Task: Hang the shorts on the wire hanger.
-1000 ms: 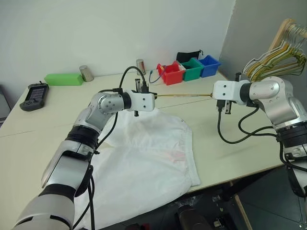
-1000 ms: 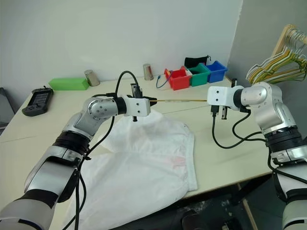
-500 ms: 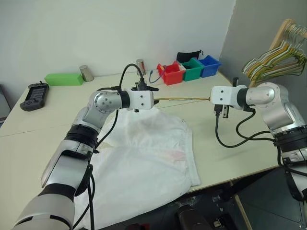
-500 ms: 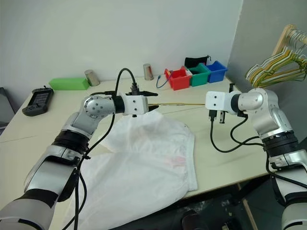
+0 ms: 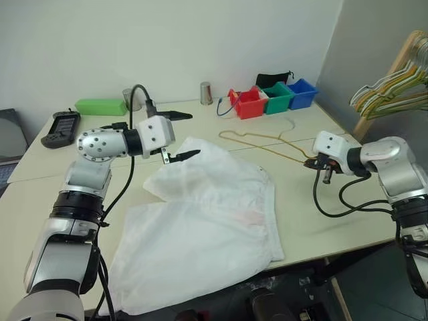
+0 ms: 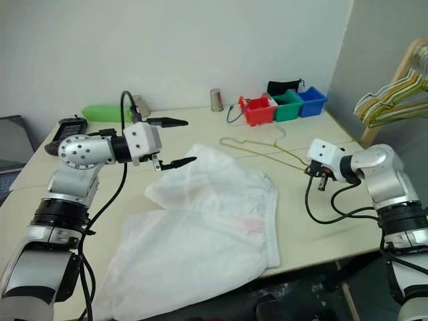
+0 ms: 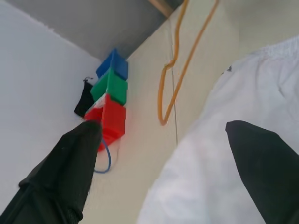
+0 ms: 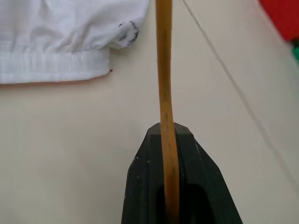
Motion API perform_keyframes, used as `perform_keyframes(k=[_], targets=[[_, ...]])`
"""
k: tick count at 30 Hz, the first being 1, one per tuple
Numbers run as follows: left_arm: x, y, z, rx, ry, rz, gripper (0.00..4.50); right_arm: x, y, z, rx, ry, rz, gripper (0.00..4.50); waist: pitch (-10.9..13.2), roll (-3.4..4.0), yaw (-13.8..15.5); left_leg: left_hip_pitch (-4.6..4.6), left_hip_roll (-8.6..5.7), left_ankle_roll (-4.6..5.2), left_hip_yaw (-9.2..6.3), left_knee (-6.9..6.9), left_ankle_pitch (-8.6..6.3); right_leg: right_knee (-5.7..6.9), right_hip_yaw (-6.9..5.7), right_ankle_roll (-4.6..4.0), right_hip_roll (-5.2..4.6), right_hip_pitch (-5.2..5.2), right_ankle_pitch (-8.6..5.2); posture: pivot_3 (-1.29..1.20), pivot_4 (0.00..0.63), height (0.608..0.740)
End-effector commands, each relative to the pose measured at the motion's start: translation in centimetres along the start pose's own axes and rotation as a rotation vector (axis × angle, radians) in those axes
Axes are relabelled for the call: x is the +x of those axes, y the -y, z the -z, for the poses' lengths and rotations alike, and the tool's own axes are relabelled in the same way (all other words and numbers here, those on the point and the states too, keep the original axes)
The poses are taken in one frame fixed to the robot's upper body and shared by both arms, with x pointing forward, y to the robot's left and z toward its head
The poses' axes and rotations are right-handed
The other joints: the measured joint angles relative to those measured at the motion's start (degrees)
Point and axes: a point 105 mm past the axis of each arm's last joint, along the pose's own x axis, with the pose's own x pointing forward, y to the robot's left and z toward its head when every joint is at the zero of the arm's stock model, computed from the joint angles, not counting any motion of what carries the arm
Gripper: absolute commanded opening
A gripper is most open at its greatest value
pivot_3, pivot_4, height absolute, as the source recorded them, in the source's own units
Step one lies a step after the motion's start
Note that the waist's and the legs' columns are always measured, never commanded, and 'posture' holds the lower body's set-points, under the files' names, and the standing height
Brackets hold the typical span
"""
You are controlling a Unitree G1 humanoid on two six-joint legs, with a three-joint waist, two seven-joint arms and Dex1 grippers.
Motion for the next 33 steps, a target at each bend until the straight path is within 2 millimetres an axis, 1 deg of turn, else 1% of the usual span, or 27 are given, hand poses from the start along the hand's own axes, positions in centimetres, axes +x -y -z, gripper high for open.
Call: perform_keyframes(k=[1, 4, 6, 7, 9, 11, 13, 14, 16, 18, 20, 22, 25, 29, 30, 31, 33], targets=[[-1.4, 1.4, -1.1, -0.106, 0.032, -0.021, 4.47, -3.1, -3.2, 1.2, 0.301, 0.014, -0.208, 0.00, 0.0, 0.02, 0.5, 0.01, 0.01, 0.00, -0.02, 0.00, 0.00, 0.00, -0.01, 0.01, 0.01, 0.02, -0.01, -0.10, 0.076, 0.740], [-1.6, 5.1, -2.1, -0.207, 0.051, 0.032, 4.47, -5.1, -7.3, 2.9, 0.514, -0.032, -0.376, 0.00, 0.0, 0.04, 1.5, 0.05, 0.11, 0.02, -0.08, -0.06, -0.02, -0.08, -0.11, 0.13, 0.02, 0.11, -0.12, -0.12, 0.068, 0.740], [-1.1, 7.2, -3.1, -0.269, 0.076, 0.050, 4.47, -6.1, -9.9, 4.0, 0.659, -0.052, -0.453, 0.00, 0.1, -0.10, 2.1, -0.02, 0.13, 0.04, -0.07, -0.08, -0.03, -0.08, -0.12, 0.12, 0.01, 0.06, -0.20, -0.13, 0.076, 0.740], [-1.0, 7.9, -3.6, -0.298, 0.084, 0.050, 4.47, -6.5, -10.9, 4.4, 0.722, -0.058, -0.477, 0.00, 0.1, -0.15, 2.4, -0.09, 0.13, 0.04, -0.07, -0.06, -0.03, -0.07, -0.13, 0.12, 0.01, 0.02, -0.20, -0.13, 0.073, 0.740], [-0.7, 9.0, -4.3, -0.310, 0.093, 0.067, 4.47, -7.2, -12.1, 4.5, 0.871, -0.049, -0.514, 0.00, 0.1, -0.21, 3.0, -0.06, 0.11, 0.03, 0.00, -0.02, -0.03, -0.09, -0.12, 0.24, 0.01, 0.08, -0.27, -0.13, 0.076, 0.740], [-0.4, 9.8, -4.6, -0.329, 0.091, 0.066, 4.47, -8.1, -13.8, 5.6, 0.982, -0.085, -0.554, 0.00, 0.2, -0.26, 3.4, 0.10, 0.06, 0.04, 0.10, 0.01, -0.02, -0.10, 0.01, 0.41, 0.04, 0.21, -0.37, -0.12, 0.083, 0.740], [-0.3, 10.4, -4.8, -0.340, 0.091, 0.067, 4.47, -8.6, -15.0, 6.6, 1.038, -0.123, -0.559, 0.00, 0.2, -0.32, 3.5, 0.47, -0.01, 0.11, 0.20, 0.03, 0.03, -0.16, 0.10, 0.40, 0.10, 0.65, -0.39, -0.12, 0.076, 0.740], [-0.2, 10.8, -5.0, -0.336, 0.095, 0.074, 4.47, -8.9, -15.4, 7.3, 1.071, -0.141, -0.547, 0.00, 0.3, -0.41, 3.5, 0.72, -0.03, 0.13, 0.23, 0.03, 0.05, -0.18, 0.17, 0.29, 0.15, 0.88, -0.46, -0.12, 0.070, 0.740], [-0.3, 11.3, -5.3, -0.331, 0.099, 0.082, 4.47, -9.3, -15.9, 8.1, 1.103, -0.158, -0.532, 0.00, 0.3, -0.54, 3.4, 0.95, -0.03, 0.13, 0.33, 0.03, 0.04, -0.19, 0.26, 0.01, 0.23, 1.07, -0.61, -0.12, 0.071, 0.740], [-0.3, 11.5, -5.4, -0.354, 0.101, 0.076, 4.47, -10.0, -16.4, 9.1, 1.180, -0.167, -0.506, 0.00, 0.3, -0.58, 3.3, 1.02, -0.03, 0.12, 0.48, 0.03, 0.04, -0.19, 0.38, -0.01, 0.24, 1.06, -0.62, -0.13, 0.068, 0.740], [-0.2, 11.6, -5.3, -0.359, 0.098, 0.075, 4.47, -10.9, -17.2, 11.0, 1.230, -0.194, -0.464, 0.00, 0.4, -0.71, 3.4, 1.01, -0.03, 0.12, 0.56, 0.02, 0.04, -0.19, 0.46, 0.00, 0.24, 1.04, -0.62, -0.12, 0.075, 0.740], [-0.2, 11.8, -5.1, -0.343, 0.087, 0.074, 4.47, -11.2, -17.9, 11.9, 1.253, -0.199, -0.438, 0.00, 0.4, -0.70, 3.4, 0.97, -0.04, 0.12, 0.64, -0.03, 0.04, -0.29, 0.39, 0.01, 0.25, 1.04, -0.62, -0.13, 0.051, 0.740], [-0.2, 11.8, -4.8, -0.328, 0.080, 0.074, 4.47, -11.1, -18.3, 11.9, 1.274, -0.168, -0.420, 0.00, 0.3, -0.73, 3.3, 0.86, -0.04, 0.11, 0.67, -0.08, 0.03, -0.44, 0.34, 0.28, 0.27, 1.01, -0.47, -0.14, 0.051, 0.740], [-0.2, 11.4, -4.7, -0.322, 0.083, 0.082, 4.47, -11.3, -18.4, 11.1, 1.285, -0.147, -0.431, 0.00, 0.3, -0.73, 3.0, 0.63, -0.03, 0.12, 0.79, -0.08, 0.02, -0.45, 0.45, 0.28, 0.27, 0.90, -0.47, -0.15, 0.055, 0.740], [-0.2, 11.4, -4.6, -0.320, 0.083, 0.084, 4.47, -11.3, -18.5, 11.2, 1.272, -0.153, -0.425, 0.00, 0.3, -0.74, 3.1, 0.60, -0.04, 0.12, 0.79, -0.08, 0.02, -0.45, 0.45, 0.25, 0.27, 0.89, -0.48, -0.15, 0.059, 0.740], [-0.2, 11.5, -4.6, -0.319, 0.084, 0.085, 4.47, -11.1, -18.6, 11.3, 1.284, -0.149, -0.423, 0.00, 0.4, -0.79, 3.1, 0.61, -0.04, 0.12, 0.78, -0.08, 0.02, -0.46, 0.43, 0.23, 0.27, 0.87, -0.50, -0.15, 0.056, 0.740], [-0.2, 11.7, -4.7, -0.315, 0.088, 0.095, 4.47, -10.7, -19.2, 10.5, 1.274, -0.124, -0.464, 0.00, 0.4, -0.84, 3.2, 0.64, -0.03, 0.12, 0.77, -0.08, 0.02, -0.50, 0.39, 0.21, 0.29, 0.84, -0.51, -0.15, 0.053, 0.740]])
